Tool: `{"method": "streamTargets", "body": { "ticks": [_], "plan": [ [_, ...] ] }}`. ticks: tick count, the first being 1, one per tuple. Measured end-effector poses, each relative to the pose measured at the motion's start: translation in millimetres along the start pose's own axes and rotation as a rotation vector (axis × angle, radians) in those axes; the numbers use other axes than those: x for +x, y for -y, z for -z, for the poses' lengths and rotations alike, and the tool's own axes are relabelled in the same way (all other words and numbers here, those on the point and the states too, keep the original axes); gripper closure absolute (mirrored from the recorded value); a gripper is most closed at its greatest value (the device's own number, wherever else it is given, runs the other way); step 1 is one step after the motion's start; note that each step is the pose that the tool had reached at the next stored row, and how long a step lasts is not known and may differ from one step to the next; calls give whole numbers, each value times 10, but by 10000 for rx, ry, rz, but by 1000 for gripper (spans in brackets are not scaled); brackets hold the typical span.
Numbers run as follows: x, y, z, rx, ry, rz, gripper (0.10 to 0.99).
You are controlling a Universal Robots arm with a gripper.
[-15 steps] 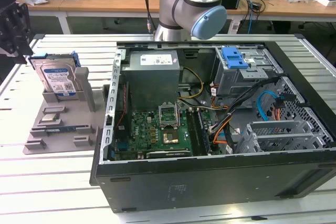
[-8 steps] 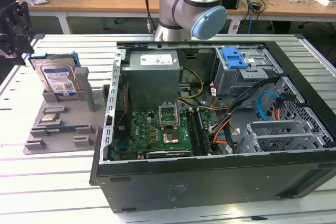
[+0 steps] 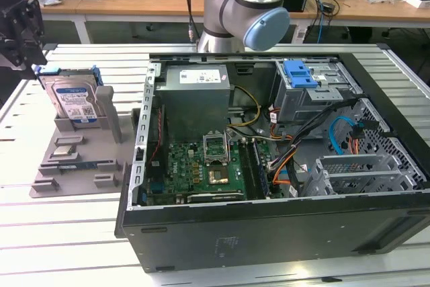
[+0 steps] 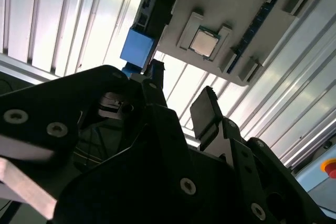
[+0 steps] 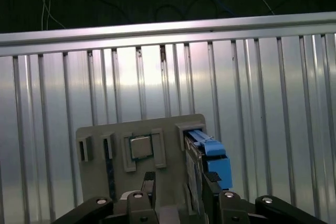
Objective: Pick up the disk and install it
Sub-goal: 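Pick up the disk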
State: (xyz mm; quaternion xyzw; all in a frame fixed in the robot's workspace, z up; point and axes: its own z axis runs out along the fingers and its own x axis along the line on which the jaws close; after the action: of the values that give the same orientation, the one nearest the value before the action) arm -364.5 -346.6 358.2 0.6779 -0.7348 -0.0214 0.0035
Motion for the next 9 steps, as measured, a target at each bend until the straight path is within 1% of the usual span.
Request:
{"method": "streamTargets", "body": {
  "ticks": [2,3,5,7,9],
  "plan": [
    [-46,8,-1,-1,0,4,604],
    [-86,14,-2,-2,-1,7,604],
    [-139,21,-6,0,0,10,604],
    [-246,32,-15,-3,-1,16,604],
    [-285,35,-25,-1,0,22,604]
  ]
}}
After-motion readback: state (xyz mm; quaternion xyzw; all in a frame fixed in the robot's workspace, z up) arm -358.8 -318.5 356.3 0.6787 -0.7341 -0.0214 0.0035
